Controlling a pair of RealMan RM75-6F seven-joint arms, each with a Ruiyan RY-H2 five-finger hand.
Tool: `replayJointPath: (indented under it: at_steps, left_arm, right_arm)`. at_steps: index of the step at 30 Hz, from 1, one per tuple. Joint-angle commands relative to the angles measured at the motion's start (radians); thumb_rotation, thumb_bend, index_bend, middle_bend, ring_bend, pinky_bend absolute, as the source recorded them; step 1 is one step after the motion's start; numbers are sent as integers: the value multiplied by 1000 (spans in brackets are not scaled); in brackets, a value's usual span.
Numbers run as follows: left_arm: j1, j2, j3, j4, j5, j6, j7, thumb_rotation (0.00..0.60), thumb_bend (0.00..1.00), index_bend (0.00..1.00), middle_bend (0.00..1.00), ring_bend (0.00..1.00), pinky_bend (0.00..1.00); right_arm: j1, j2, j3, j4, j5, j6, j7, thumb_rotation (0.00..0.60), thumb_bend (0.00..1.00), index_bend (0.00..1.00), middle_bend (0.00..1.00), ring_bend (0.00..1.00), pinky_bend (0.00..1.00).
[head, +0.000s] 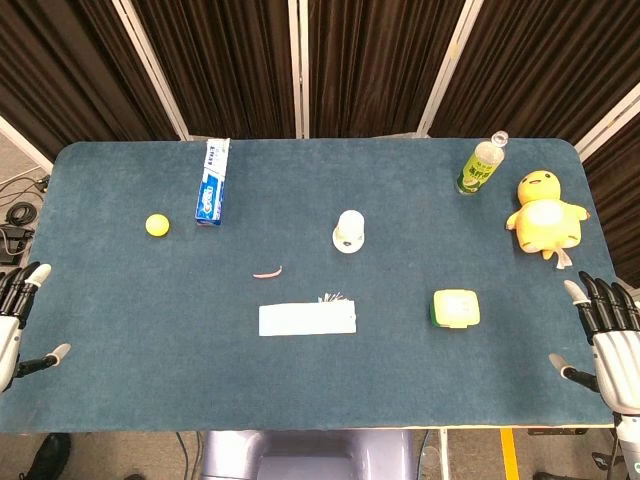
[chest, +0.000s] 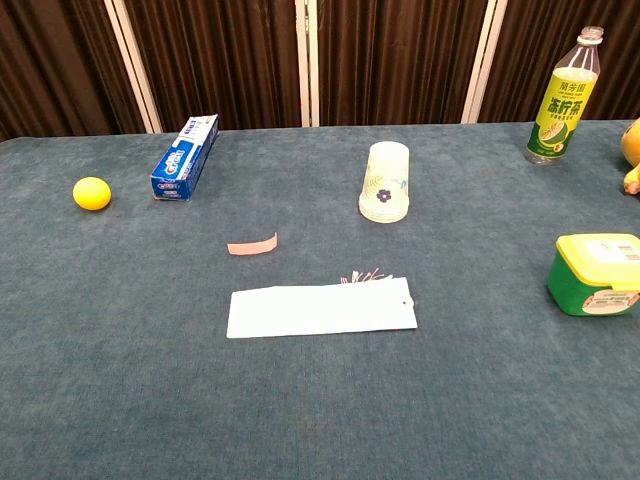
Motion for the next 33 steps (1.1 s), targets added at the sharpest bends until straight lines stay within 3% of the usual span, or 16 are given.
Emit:
replayJointPath:
  at_steps: [1,9,15,18,22,26,33]
  left_arm:
    - [-2,-1,1,0,-3,-6,0,600,0,0,0,0,0]
    - [-39,-22,-7,26,-22,-71,-21,600,0,0,0,0,0]
    - [-193,-116,-72,73,-101,-280,14,600,0,0,0,0,0]
    - [-294,-187,-124,109,-161,-387,78,600,14,32,0,0,0]
    - [-419,-291,-183,176,-270,-510,181,600,130,200,0,0,0]
    - [-541,-414,-236,271,-435,-612,281,600,170,278,0,0,0]
    - [-694,-587,-269,470,-599,-689,385,600,221,321,0,0,0]
  right_arm:
    - [0,0,0,2,2,-3,2,600,0,2,0,0,0]
    - [3,4,-1,8,6,-14,14,600,0,2,0,0,0]
    - [16,2,5,20,25,-44,14,600,0,2,0,0,0]
    - [23,-1,11,26,46,-64,14,600,0,3,0,0,0]
    - [28,-3,14,34,68,-83,5,600,0,3,0,0,0]
    - [32,-5,21,43,95,-99,5,600,0,3,0,0,0]
    - [47,-9,35,67,140,-140,19,600,0,6,0,0,0]
